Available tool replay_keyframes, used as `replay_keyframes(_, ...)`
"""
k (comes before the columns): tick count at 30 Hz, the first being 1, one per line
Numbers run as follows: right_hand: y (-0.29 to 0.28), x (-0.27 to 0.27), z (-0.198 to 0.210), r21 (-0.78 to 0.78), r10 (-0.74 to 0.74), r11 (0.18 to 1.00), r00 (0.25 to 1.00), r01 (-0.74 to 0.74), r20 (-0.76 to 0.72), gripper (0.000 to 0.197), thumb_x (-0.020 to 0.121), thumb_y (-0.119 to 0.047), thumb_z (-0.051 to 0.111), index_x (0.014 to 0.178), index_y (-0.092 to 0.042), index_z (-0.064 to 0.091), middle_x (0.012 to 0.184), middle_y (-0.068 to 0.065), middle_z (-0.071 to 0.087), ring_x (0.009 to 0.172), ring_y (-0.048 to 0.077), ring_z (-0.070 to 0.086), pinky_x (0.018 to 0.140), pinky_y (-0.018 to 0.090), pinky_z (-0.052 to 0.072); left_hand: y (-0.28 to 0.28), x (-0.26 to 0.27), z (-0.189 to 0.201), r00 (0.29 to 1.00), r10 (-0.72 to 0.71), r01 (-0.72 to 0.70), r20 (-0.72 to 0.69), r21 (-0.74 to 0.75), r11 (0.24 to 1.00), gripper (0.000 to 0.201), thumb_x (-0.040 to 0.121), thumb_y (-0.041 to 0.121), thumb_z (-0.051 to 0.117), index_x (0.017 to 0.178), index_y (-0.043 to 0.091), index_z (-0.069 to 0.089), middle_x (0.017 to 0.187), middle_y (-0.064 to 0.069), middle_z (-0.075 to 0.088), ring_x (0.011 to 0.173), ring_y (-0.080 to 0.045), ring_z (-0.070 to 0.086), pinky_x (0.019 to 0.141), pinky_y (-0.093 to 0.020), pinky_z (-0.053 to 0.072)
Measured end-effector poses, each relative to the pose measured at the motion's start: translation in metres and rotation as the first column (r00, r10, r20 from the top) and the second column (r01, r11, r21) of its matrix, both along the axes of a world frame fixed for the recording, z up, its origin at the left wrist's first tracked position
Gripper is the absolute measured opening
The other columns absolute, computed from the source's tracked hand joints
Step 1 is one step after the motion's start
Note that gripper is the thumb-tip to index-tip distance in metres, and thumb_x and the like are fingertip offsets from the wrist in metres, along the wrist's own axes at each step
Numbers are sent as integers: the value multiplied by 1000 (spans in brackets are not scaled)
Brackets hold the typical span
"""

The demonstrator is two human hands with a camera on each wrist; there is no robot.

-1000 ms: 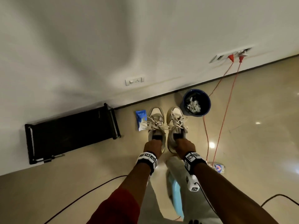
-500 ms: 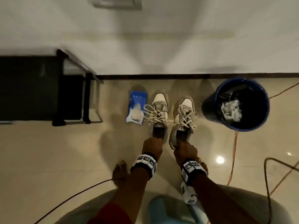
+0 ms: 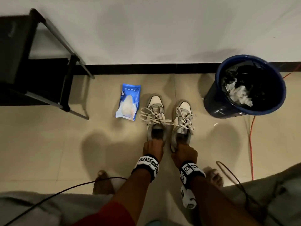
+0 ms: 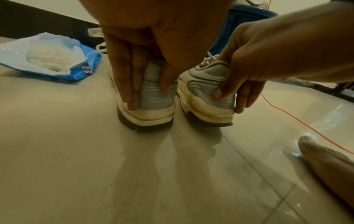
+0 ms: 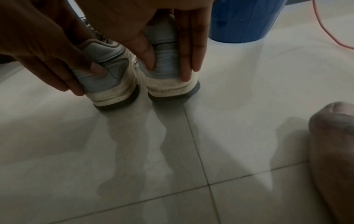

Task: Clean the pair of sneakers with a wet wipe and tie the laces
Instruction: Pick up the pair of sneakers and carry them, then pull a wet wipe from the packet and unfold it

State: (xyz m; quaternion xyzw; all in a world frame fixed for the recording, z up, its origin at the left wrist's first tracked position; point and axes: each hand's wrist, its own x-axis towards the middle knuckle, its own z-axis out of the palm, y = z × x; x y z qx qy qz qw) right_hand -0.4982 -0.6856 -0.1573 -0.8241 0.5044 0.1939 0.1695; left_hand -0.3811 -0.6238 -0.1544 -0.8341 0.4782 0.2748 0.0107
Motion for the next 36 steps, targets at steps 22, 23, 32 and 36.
replay_keyframes(22,6,-28,-17,-150,244,959,970,-239,14,33,93,-20,45,122,-6,48,116,16,53,81,36,64,56,38,42,33,9,11,969,-157,154,189,32,988,40,93,4,44,133,9,51,117,-16,67,107,-39,64,84,-43,51)
replay_keyframes(23,2,-28,-17,-153,260,955,965,-255,15,32,93,-22,45,121,-7,49,115,15,53,80,36,64,57,38,43,33,9,12,968,-164,161,188,31,987,40,94,4,43,133,9,50,117,-16,66,107,-39,64,84,-43,51)
replay_keyframes(32,-7,-16,-4,-104,231,969,971,-224,56,47,85,-30,56,127,-10,46,117,12,60,91,36,65,70,40,53,36,17,15,984,-158,157,87,15,987,35,99,14,44,131,4,51,120,-20,65,105,-39,64,83,-43,50)
replay_keyframes(36,-3,19,31,-235,179,962,968,-135,176,38,81,-28,56,117,-14,56,114,14,61,93,36,63,71,40,52,35,27,26,998,-25,41,59,-272,961,48,96,42,50,134,13,52,127,-14,62,107,-40,61,79,-43,50)
